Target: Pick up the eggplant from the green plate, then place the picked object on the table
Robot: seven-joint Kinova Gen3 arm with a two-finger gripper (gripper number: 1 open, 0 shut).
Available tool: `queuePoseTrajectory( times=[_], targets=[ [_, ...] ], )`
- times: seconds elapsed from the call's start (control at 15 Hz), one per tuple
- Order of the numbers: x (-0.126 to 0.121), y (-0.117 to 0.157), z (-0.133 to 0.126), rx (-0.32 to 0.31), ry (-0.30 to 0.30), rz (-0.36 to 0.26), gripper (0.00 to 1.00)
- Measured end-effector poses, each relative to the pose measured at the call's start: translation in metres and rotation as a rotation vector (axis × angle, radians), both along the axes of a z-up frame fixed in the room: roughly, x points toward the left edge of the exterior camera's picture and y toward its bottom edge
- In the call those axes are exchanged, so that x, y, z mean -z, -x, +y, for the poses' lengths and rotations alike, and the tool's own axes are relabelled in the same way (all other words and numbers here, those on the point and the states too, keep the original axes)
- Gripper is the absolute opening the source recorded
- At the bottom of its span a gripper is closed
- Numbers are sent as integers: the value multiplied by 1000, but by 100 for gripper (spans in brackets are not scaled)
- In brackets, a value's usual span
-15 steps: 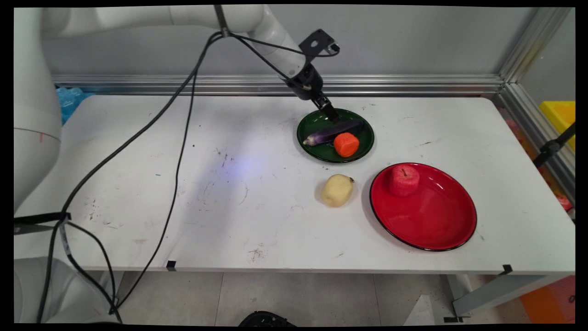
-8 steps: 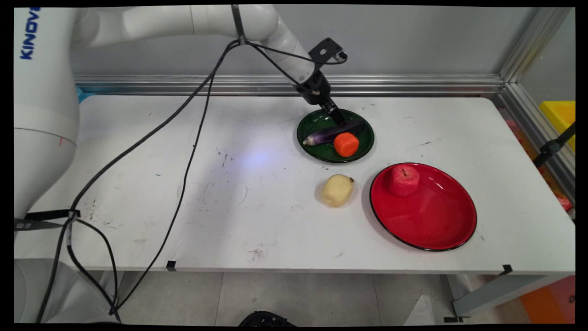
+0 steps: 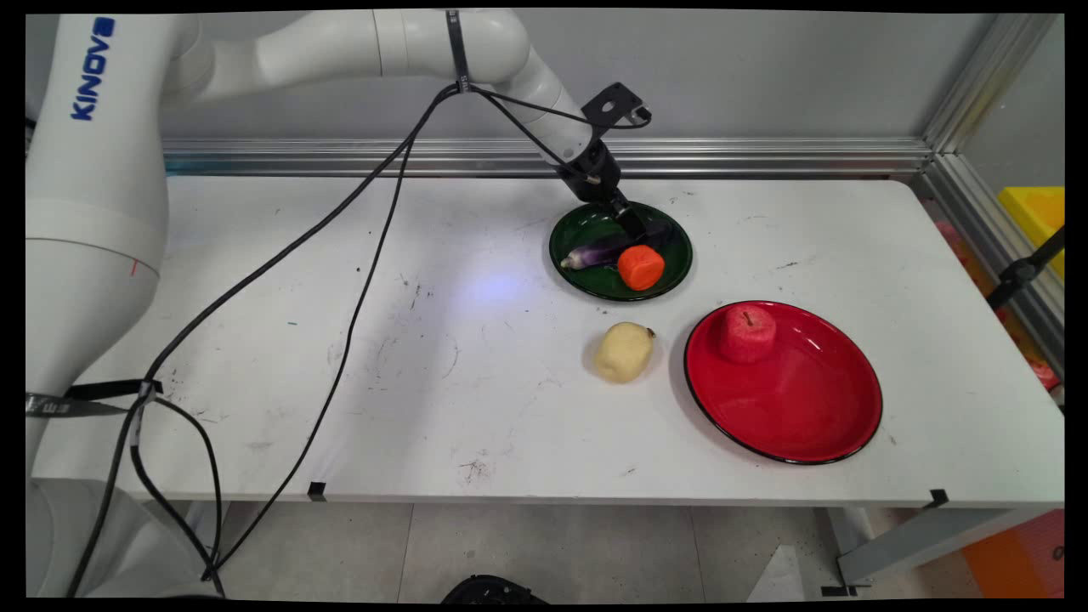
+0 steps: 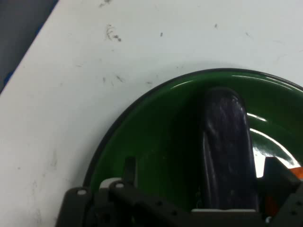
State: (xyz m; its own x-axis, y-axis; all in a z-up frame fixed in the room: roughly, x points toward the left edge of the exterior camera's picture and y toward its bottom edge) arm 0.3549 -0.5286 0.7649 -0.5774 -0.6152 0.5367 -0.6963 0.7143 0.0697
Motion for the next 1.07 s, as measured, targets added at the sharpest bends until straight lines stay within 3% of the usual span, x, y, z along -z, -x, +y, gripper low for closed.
queuePoseTrajectory(
  times=[0.13, 0.2, 0.67, 1.07],
  targets=[
    [2, 1, -1, 5, -4, -1, 100],
    [2, 1, -2, 9, -5, 1, 0],
    [-3, -4, 2, 35, -9, -1, 0],
    [-35, -16, 12, 63, 20, 0, 0]
  ],
)
